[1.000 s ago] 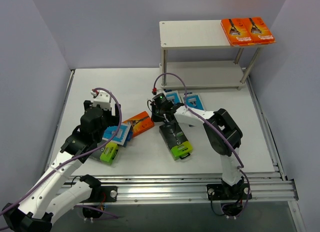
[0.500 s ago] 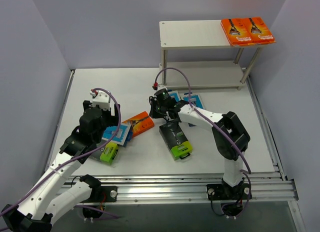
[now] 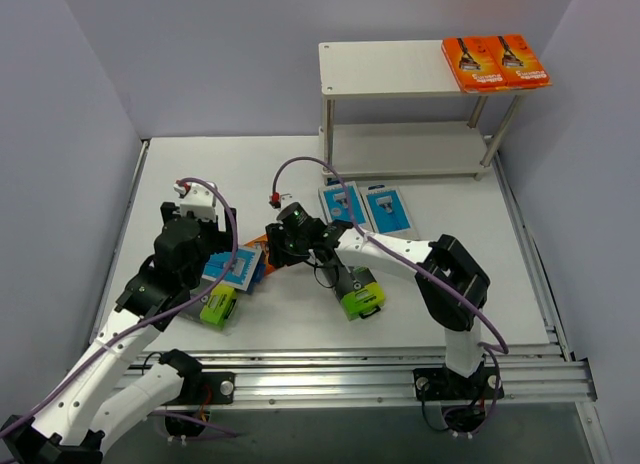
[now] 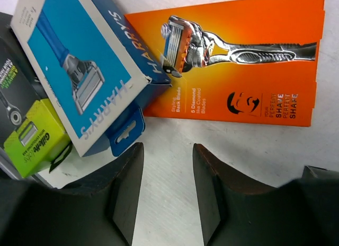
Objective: Place and organize the shaving razors onto the shelf
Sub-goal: Grab a shaving razor with the left arm
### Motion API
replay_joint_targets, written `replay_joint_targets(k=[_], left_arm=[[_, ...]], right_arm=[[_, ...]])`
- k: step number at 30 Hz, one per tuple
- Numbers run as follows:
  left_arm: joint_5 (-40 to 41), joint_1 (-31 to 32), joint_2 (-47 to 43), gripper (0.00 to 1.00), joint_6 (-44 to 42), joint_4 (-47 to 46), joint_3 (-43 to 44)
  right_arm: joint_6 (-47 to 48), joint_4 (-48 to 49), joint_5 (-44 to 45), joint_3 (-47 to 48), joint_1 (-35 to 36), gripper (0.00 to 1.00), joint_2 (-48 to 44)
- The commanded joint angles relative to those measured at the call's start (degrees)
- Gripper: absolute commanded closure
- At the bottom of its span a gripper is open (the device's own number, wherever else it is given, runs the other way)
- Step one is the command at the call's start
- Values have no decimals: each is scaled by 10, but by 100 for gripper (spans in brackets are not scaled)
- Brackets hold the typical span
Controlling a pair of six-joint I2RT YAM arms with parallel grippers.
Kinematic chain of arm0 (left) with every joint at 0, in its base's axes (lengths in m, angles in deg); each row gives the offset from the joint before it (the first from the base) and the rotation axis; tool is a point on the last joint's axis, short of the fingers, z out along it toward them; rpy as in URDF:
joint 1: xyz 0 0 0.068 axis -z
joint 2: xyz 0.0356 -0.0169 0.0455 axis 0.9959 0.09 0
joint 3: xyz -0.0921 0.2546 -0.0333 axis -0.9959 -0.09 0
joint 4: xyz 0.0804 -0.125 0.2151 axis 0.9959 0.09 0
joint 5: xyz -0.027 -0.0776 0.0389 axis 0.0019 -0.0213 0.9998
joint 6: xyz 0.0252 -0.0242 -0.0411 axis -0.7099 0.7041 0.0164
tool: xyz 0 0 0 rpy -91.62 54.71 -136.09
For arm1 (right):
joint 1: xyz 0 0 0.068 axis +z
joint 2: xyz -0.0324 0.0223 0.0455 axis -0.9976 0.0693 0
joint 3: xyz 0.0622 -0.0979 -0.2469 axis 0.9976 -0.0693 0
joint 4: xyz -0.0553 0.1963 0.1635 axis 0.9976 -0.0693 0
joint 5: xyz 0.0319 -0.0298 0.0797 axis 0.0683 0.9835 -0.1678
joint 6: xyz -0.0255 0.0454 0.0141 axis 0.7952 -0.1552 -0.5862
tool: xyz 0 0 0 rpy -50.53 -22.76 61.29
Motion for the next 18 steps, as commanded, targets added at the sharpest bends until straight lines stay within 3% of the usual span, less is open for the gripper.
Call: replay_joint_targets(k=[1,18], left_arm=[[10,-3,-8,6,6,-11,3],[7,-3,-8,6,6,-12,4]], right_arm=[[-34,26,-9,2,-6,62,-26],[-66,51,-57,24,25,63,38]])
